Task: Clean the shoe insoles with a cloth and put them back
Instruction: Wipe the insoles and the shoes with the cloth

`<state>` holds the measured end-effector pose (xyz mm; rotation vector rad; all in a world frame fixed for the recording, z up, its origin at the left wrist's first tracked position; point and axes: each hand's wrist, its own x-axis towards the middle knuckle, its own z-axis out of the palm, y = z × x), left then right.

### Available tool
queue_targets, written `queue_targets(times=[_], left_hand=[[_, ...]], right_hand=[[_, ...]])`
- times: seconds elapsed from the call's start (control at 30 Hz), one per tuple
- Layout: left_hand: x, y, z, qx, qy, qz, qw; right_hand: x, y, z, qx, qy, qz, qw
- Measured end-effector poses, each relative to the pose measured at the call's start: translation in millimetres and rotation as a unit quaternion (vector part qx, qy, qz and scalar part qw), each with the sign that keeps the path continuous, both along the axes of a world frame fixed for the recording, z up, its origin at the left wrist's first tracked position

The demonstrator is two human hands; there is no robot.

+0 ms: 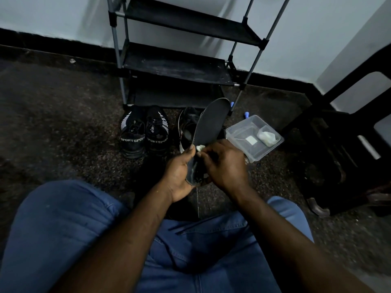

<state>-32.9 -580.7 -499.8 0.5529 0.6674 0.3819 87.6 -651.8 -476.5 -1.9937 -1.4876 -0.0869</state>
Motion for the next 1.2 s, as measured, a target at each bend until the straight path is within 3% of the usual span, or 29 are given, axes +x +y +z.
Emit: queue_targets(times=[0.27,0.47,0.67,0.83,1.0,1.13,1.2], left_hand=[[2,-5,3,0.013,0.017,0.0,1.0],[1,-8,-3,-0.006,0.039,0.027,0.999],[2,-12,2,-0.007,0.034,0.036,0.999],[4,-4,0,-0.023,0.032,0.017,0.999],[2,-9,3,-0.023,0.0,0.031,0.999],[-1,-6,5,-0.028,0.004,0.015,0.999],[0,-7,9,-0.023,0.0,0.017,1.0]], right_hand=[[6,-2,0,-0.024,-0.021,-0.051,0.998],[-20,-13,-12,-0.046,-0.063,0.043,0.996],[8,0,-3,-0.041,-0.054,-0.077,0.995],[-6,-8,-4,-0.062,-0.111,0.03,0.991],[15,-5,-2,-0.022,-0.061,-0.069,0.996],[-4,-11,-6,-0.065,-0.095,0.03,0.993],[3,-10,-2,-0.065,-0.104,0.01,0.992]])
